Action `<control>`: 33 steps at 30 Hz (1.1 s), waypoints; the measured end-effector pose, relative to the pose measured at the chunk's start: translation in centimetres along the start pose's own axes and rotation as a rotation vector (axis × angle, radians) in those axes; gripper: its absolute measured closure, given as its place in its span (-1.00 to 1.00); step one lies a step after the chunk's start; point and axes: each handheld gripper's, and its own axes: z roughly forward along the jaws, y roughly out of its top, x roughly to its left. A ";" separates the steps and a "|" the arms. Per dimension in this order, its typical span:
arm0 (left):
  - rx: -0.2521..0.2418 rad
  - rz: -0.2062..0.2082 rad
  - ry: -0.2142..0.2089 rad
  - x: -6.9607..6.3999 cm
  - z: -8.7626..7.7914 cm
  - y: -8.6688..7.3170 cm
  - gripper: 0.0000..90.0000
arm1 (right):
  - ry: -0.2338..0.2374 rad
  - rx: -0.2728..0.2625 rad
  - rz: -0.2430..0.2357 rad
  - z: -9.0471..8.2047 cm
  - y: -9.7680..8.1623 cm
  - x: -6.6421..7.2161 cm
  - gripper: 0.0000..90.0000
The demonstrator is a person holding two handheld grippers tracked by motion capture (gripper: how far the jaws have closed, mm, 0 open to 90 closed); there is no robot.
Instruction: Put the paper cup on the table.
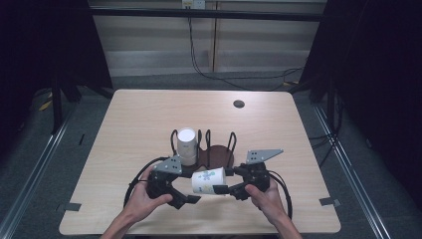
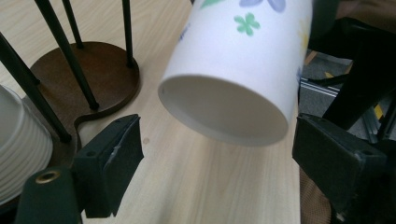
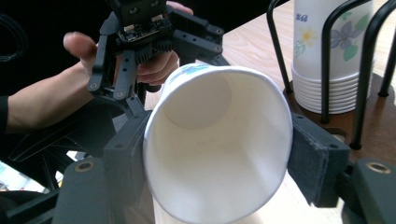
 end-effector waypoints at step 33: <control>-0.008 -0.058 0.108 1.3 -2.2 -3.1 -0.64 | -0.150 0.061 0.010 -4.0 -0.1 -0.7 -0.34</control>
